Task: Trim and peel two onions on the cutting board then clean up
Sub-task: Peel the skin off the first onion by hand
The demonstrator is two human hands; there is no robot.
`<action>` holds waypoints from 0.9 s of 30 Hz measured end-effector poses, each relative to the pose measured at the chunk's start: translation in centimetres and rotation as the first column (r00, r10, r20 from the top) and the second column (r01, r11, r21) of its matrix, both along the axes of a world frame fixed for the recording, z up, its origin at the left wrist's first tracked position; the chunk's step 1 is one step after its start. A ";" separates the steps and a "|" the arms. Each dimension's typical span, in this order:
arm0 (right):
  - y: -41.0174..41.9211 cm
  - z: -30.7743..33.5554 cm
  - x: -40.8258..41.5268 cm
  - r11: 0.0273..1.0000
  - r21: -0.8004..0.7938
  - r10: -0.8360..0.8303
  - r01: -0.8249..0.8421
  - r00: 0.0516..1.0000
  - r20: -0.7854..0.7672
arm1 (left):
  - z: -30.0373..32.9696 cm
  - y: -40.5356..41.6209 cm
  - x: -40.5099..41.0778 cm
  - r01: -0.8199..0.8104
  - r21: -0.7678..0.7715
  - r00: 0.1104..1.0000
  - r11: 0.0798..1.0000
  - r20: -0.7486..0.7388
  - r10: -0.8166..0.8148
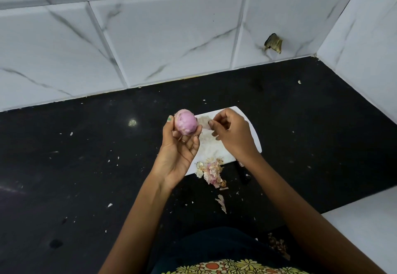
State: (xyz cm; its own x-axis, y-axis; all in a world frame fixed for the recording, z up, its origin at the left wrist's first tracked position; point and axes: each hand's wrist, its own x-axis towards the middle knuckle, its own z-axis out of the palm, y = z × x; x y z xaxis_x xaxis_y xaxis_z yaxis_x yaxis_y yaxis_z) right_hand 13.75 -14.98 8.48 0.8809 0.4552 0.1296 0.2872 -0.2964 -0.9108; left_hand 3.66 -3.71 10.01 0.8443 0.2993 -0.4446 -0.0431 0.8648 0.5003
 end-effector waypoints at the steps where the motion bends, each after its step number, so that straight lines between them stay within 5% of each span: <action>1: 0.0 -0.5 0.0 0.999 -0.043 -0.001 0.001 1.000 -0.007 | 0.0 0.0 0.0 0.012 -0.008 1.000 1.000 0.009 -0.012; 9: -0.2 -2.4 -0.2 0.937 -0.333 0.092 -0.105 0.994 -0.056 | 0.0 0.2 -0.2 0.063 -0.002 0.998 0.998 0.030 -0.063; 15: -0.7 -1.2 0.1 0.922 -0.373 0.115 -0.103 0.993 0.009 | -0.2 0.2 -0.1 0.093 0.045 0.994 0.995 0.056 -0.095; 21: -0.9 0.7 0.4 0.956 -0.249 0.142 -0.157 0.987 -0.077 | -0.4 0.2 0.0 0.137 0.152 0.985 0.979 0.079 -0.150; 27: -0.9 3.6 -0.3 0.975 0.037 0.221 -0.218 0.945 -0.243 | -0.2 0.0 0.0 0.141 0.325 0.987 0.935 0.033 -0.160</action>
